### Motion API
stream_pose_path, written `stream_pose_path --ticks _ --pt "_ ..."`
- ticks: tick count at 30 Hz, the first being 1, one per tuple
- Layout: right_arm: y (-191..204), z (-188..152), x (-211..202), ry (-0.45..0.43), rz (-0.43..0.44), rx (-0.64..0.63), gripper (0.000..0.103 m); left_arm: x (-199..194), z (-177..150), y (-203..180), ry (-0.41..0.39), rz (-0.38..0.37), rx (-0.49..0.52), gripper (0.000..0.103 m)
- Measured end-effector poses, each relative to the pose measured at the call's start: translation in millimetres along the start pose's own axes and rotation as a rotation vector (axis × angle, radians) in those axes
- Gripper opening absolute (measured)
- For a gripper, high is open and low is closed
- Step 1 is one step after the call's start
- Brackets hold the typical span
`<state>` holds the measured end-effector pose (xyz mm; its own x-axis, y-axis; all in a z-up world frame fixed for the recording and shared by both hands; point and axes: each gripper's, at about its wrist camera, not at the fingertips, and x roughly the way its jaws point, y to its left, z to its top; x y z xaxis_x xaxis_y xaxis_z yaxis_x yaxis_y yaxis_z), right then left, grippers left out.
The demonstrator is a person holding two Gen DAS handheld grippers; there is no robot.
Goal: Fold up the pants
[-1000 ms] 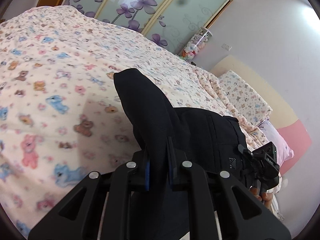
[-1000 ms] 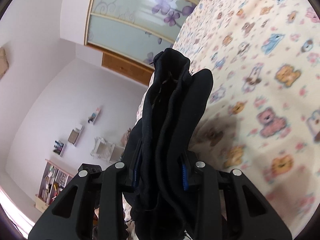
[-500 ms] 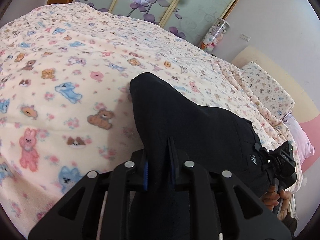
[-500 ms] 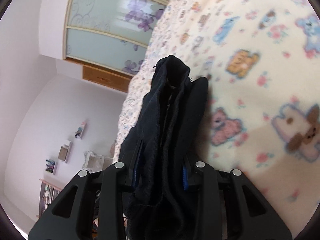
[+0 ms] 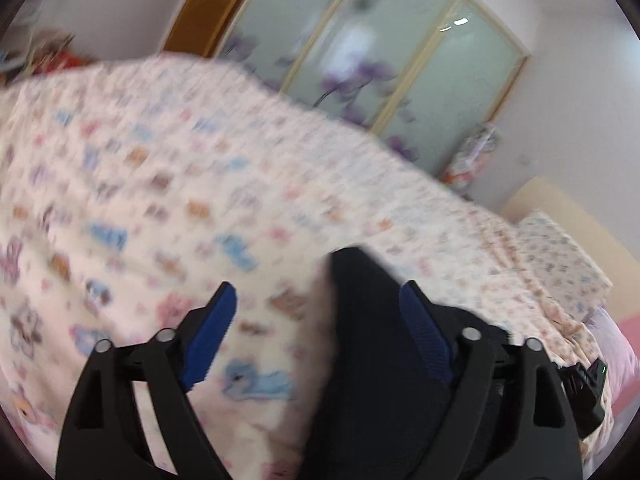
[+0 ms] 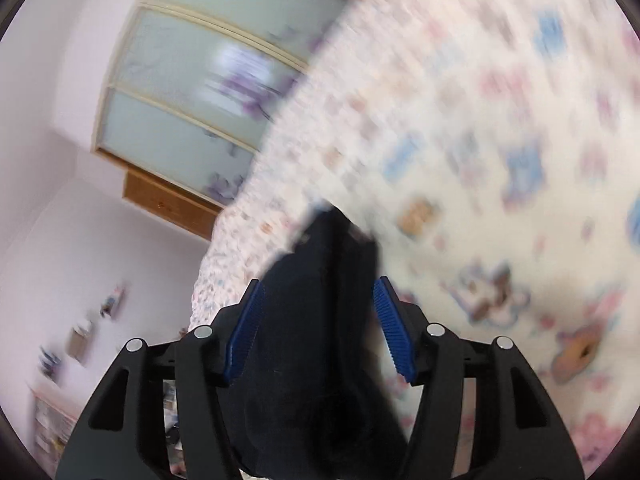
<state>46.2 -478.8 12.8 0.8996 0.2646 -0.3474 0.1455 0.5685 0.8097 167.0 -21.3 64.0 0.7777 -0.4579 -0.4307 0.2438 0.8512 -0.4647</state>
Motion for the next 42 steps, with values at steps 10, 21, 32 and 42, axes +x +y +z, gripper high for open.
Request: stream_pose_path --ticks 10,21,32,42 --pt "64.9 -40.8 22.6 0.175 0.111 -0.237 0.069 37.6 -40.7 -67.4 0.192 -0.074 0.294 0.095" --pt "15.0 -40.4 48.6 0.206 0.013 -0.168 0.054 77.6 -78.2 -47.8 0.316 0.033 0.322 0.096" --pt "42.0 -44.3 17.8 0.206 0.11 -0.118 0.06 40.9 -85.5 -72.2 0.255 0.149 0.397 0.101" --pt "21.1 -65.0 26.3 0.273 0.004 -0.091 0.07 49.9 -103.0 -69.9 0.307 0.16 0.421 0.101"
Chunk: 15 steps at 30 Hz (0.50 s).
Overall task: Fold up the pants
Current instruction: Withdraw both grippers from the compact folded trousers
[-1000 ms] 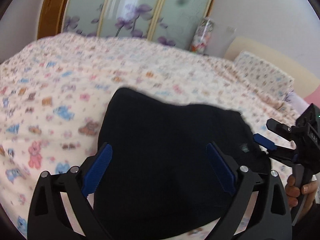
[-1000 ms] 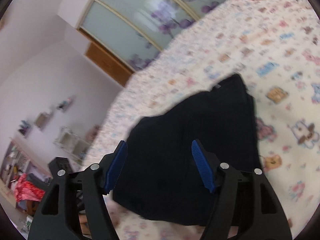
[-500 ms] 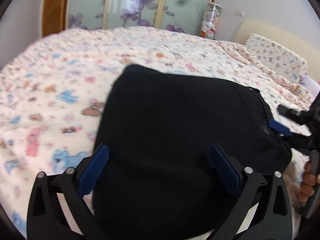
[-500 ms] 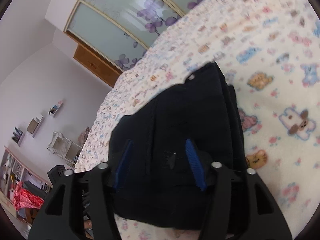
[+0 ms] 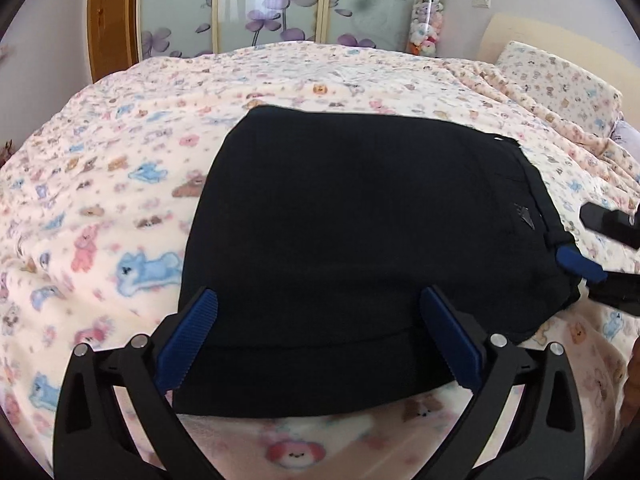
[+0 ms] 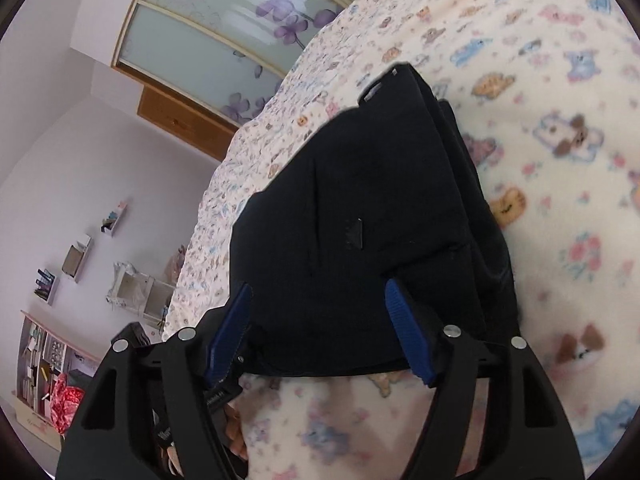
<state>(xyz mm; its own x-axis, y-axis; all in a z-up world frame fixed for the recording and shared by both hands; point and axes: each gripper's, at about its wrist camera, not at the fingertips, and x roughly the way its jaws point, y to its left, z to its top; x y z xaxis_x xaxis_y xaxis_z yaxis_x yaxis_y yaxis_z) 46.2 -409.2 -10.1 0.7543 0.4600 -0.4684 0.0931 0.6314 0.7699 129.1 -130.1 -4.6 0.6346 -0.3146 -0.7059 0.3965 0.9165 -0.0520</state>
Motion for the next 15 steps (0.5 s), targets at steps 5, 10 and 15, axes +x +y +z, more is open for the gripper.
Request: stream_pose_path --ticks 5,10,15 --pt "5.3 -6.5 1.9 -0.023 -0.001 -0.074 0.082 1.8 -2.3 -3.8 -0.011 0.027 0.01 0.101" --pt "29.8 -12.8 -2.9 -0.031 -0.048 -0.183 0.09 -16.9 -3.6 -1.9 -0.06 0.083 -0.008 0.101" --pt "41.8 -28.8 -22.9 -0.069 -0.029 -0.204 0.099 -59.1 -13.6 4.4 -0.17 0.153 -0.056 0.101"
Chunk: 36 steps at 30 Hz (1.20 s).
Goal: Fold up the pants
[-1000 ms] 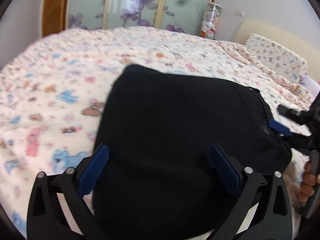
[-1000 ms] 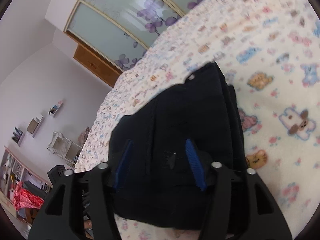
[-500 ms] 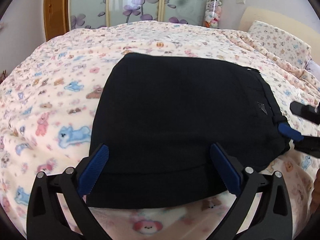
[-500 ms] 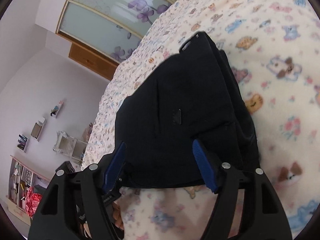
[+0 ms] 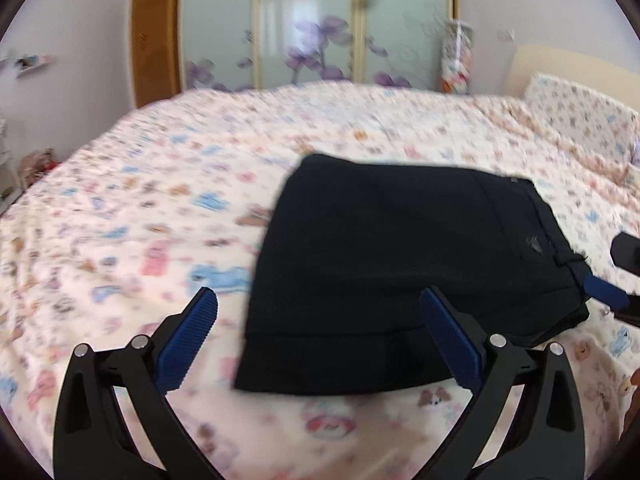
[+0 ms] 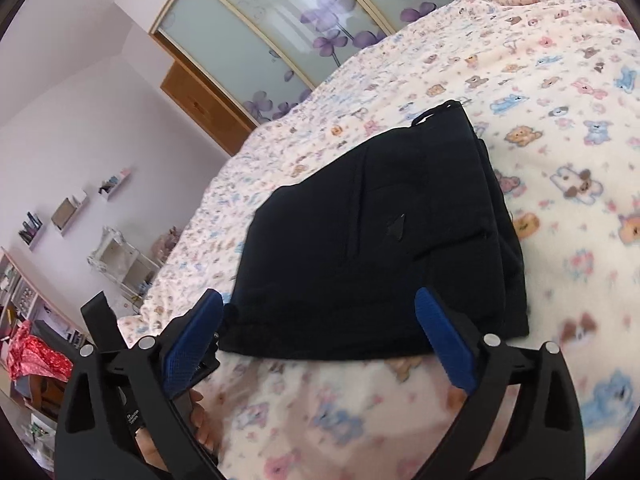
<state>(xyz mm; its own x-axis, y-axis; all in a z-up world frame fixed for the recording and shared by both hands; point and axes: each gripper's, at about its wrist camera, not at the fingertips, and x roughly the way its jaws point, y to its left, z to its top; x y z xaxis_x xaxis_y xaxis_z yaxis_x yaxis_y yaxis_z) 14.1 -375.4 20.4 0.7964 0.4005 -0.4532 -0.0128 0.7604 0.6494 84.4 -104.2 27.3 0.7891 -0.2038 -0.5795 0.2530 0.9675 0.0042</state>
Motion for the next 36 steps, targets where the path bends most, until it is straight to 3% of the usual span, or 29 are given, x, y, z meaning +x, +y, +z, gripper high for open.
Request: stream_pose_path --ticks 5,9,16,20,36 --pt "-0.3 -10.8 -26.7 -0.082 -0.048 0.036 0.102 -29.2 -9.9 4.4 -0.023 0.022 0.003 0.101" --pt "9.9 -24.5 -50.0 -0.162 -0.139 -0.015 0.102 -53.6 -23.6 -2.8 -0.051 0.038 0.041 0.101" --pt "42.8 -76.7 -71.6 -0.281 -0.443 -0.237 0.102 -86.9 -61.0 -15.4 -0.088 0.064 0.1 0.101" --pt "55.2 -99.4 -65.9 -0.316 -0.54 -0.356 0.102 -89.6 -78.6 -18.9 -0.093 0.044 0.112 0.101" --pt "39.7 -111.6 -33.8 -0.274 -0.626 -0.341 0.102 -72.7 -88.6 9.8 -0.071 -0.036 -0.054 0.101"
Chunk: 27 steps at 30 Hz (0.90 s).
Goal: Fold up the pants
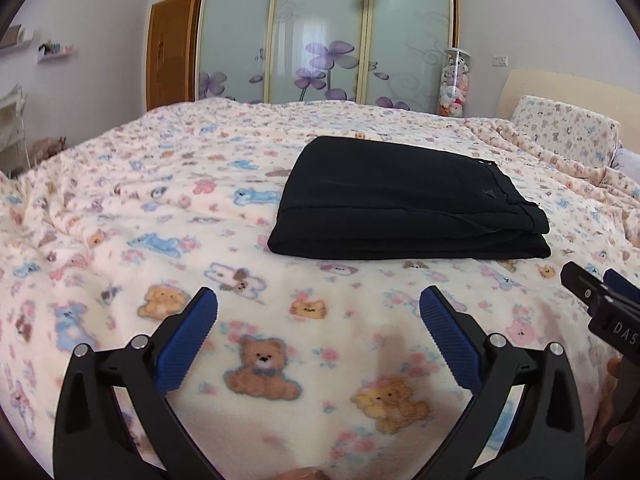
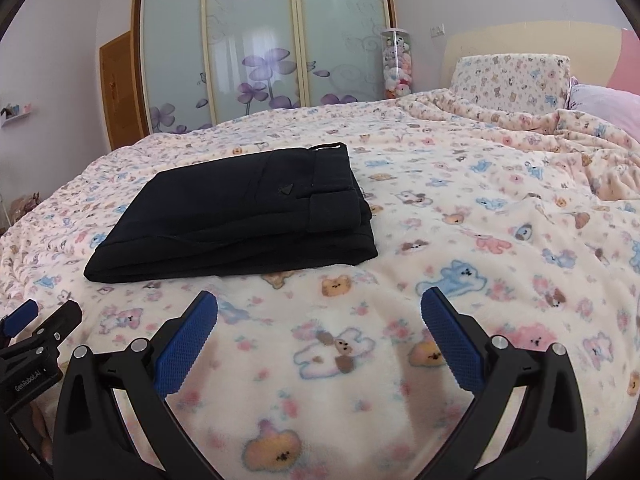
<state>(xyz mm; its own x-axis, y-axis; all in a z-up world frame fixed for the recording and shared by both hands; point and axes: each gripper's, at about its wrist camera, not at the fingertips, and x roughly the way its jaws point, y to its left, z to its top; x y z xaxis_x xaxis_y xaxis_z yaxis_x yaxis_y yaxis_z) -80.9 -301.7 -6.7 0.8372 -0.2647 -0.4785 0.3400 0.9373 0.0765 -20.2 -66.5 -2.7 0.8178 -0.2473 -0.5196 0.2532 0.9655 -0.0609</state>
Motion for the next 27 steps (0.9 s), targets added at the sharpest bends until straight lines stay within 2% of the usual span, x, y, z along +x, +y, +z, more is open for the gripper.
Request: stream_pose_path --ticks 7,14,27 --pt "11.6 -2.6 -2.7 -0.018 -0.007 -0.057 0.102 -1.6 -0.9 -2.8 -0.014 -0.031 0.019 0.101" --pt "11.0 -3.3 -3.7 -0.022 -0.013 -0.052 0.102 -1.6 -0.5 -4.5 -0.007 -0.044 0.023 0.101" --pt "14.5 -4.9 -1.9 -0.018 -0.009 -0.077 0.102 1.8 -0.1 -6.2 0.006 -0.03 0.039 0.101"
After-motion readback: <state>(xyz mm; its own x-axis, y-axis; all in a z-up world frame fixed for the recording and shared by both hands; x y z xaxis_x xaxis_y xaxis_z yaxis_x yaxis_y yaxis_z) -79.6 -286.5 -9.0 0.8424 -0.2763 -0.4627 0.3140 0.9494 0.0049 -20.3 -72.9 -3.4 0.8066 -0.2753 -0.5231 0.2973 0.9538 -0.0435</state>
